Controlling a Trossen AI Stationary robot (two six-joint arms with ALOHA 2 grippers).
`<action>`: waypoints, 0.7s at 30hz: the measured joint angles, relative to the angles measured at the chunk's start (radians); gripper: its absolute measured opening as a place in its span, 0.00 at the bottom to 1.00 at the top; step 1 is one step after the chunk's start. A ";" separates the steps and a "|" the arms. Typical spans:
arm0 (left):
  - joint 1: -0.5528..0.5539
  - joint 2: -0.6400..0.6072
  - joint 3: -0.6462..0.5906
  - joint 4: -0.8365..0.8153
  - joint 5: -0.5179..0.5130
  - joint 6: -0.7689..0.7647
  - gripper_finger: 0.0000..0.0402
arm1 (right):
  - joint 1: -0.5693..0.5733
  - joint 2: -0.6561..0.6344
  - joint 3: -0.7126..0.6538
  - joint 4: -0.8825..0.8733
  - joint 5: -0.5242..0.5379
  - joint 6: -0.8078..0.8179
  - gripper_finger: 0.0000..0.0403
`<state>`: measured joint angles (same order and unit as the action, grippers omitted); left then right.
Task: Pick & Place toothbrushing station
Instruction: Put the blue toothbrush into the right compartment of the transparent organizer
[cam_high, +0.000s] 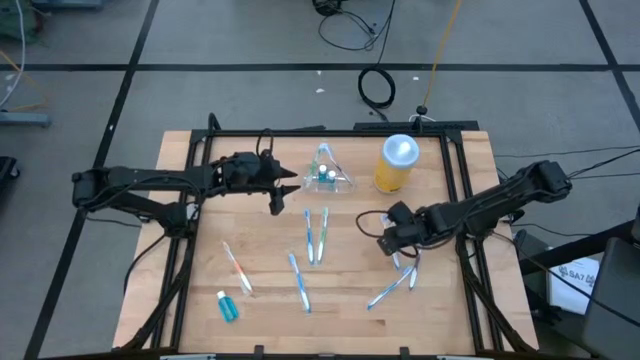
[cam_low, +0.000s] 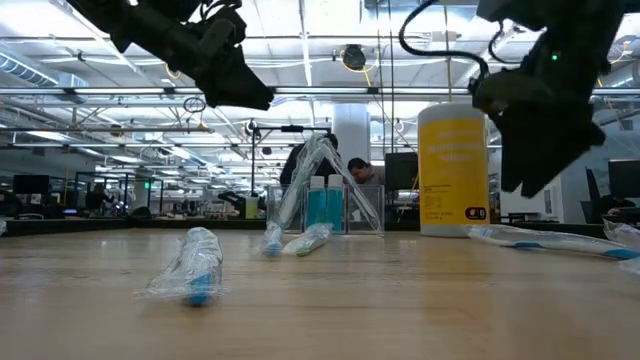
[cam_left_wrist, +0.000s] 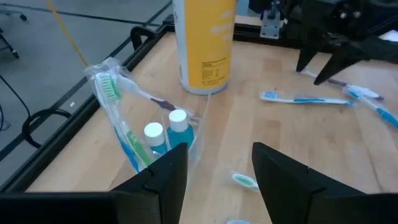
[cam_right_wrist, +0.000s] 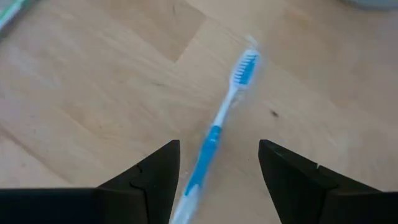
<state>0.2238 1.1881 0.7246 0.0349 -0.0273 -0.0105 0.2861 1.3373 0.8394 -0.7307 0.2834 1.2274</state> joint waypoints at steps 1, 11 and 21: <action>0.001 0.000 0.000 -0.006 0.000 0.000 0.46 | -0.004 0.000 -0.024 0.042 0.000 -0.001 0.52; 0.000 0.001 0.000 -0.087 0.000 -0.032 0.46 | -0.088 0.000 -0.234 0.359 0.000 -0.092 0.52; 0.000 0.001 0.000 -0.085 0.000 -0.078 0.46 | -0.134 -0.003 -0.314 0.496 0.012 -0.242 0.52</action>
<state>0.2237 1.1892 0.7246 -0.0499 -0.0273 -0.0883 0.1516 1.3346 0.5257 -0.2350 0.2958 0.9854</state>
